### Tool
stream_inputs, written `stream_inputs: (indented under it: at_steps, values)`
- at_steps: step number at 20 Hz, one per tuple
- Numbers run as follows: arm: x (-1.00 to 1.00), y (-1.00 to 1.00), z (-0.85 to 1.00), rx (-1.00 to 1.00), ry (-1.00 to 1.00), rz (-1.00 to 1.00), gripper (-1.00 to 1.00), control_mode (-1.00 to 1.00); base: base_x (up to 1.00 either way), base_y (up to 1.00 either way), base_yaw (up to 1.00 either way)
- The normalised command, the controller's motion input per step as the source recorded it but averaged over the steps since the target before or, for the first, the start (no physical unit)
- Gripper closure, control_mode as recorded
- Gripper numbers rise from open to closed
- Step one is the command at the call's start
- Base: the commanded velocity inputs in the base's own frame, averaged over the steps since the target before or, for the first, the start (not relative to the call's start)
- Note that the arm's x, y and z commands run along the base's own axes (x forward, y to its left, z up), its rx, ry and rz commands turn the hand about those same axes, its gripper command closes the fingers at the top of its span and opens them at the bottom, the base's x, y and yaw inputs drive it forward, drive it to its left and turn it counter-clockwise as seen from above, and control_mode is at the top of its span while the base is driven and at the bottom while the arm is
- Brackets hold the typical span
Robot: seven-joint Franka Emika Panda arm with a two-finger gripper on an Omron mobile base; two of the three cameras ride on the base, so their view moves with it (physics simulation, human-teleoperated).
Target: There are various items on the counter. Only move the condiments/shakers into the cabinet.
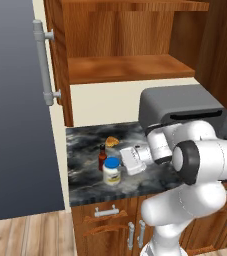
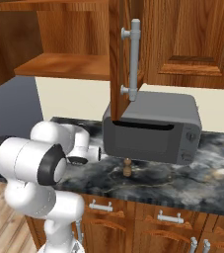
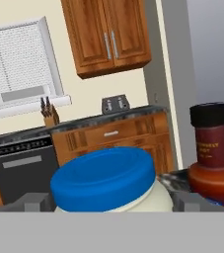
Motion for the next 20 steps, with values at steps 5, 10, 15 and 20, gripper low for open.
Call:
stream_inputs:
  at_steps: [5, 10, 15, 20]
  values:
    - [-0.53, 0.0, 0.97, 0.06, -0.07, -0.23, 1.0, -1.0, 0.0, 0.0, 0.0]
    - [-0.51, -0.07, 1.0, 0.09, -0.01, -0.33, 1.0, -1.0, 0.0, 0.0, 0.0]
    - [-0.41, -0.06, 1.0, 0.04, -0.01, -0.32, 1.0, -1.0, 0.0, 0.0, 0.0]
    - [-0.38, 0.0, 1.0, 0.0, -0.01, -0.22, 1.0, -1.0, 0.0, 0.0, 0.0]
